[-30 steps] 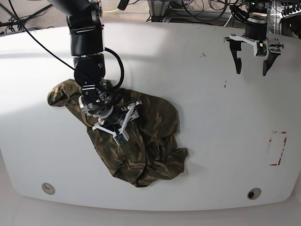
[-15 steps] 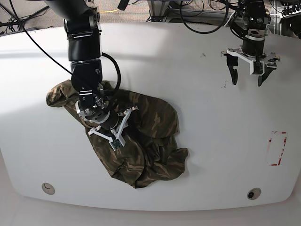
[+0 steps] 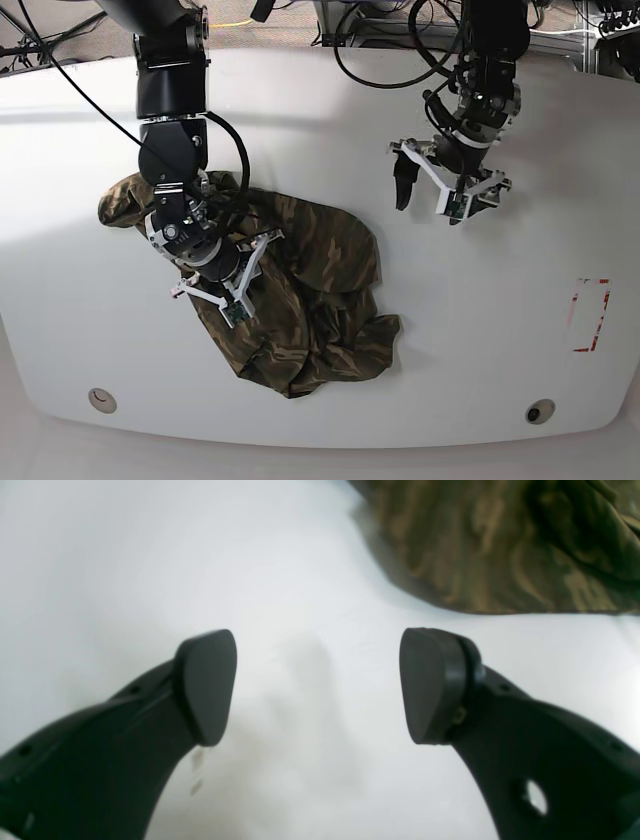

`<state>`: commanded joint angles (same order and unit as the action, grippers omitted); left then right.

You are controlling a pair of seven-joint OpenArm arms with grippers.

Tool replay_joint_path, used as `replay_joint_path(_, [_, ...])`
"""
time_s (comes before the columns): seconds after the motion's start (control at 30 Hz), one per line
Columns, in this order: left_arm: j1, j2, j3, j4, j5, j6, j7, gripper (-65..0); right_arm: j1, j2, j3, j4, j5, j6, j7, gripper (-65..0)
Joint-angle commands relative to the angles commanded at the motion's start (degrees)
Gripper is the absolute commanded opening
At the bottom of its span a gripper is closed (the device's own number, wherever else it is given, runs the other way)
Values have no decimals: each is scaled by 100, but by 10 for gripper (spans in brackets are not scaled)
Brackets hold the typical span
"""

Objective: Fold the T-shirt properly
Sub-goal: 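Move the left gripper to the shirt edge and pinch it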

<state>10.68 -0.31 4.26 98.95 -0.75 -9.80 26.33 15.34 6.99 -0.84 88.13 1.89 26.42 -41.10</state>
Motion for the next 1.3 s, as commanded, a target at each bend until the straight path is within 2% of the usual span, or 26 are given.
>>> replay_joint_path(0.3, [-993,545,26,-1371,0,0,0,-172,-35,0,703,149,9,9,-26,-531])
replay_joint_path(0.37, [-1160,624,35,-1582,0,0,0,-172,-141,0,949,237,9,35,-229,-474])
replay_joint_path(0.47, [-1284,642,246,-1749,0,0,0,-176,-404,26,1486,695,53,44,-536,-317])
replay_joint_path(0.53, [-1327,659,352,-1837,-9,0,-9,-178,-589,53,1644,905,53,44,-633,-252])
replay_joint_path(0.63, [-1512,668,563,-1899,-9,0,-9,-183,-967,176,1679,1319,62,53,-756,-227])
replay_joint_path(0.73, [-1618,668,844,-1996,-9,0,-9,-261,-1407,299,1644,1697,62,53,-888,-227])
replay_joint_path(0.9, [-1811,677,1081,-2092,-9,0,-9,-493,-1864,325,1670,1837,62,62,-897,-227])
replay_joint_path(0.97, [-1881,774,1073,-2189,-9,0,-9,-543,-1890,396,1679,1749,44,114,-897,-227])
replay_joint_path(1.07, [-1881,826,1073,-2242,-9,0,-9,-556,-1943,440,1679,1565,18,343,-897,-227])
replay_joint_path(1.17, [-1916,826,1073,-2277,-9,0,-9,-558,-1829,466,1688,1196,9,422,-809,-228])
replay_joint_path(1.3, [-1873,826,1064,-2233,-9,0,-9,-582,-1767,492,1688,853,0,431,-527,-230])
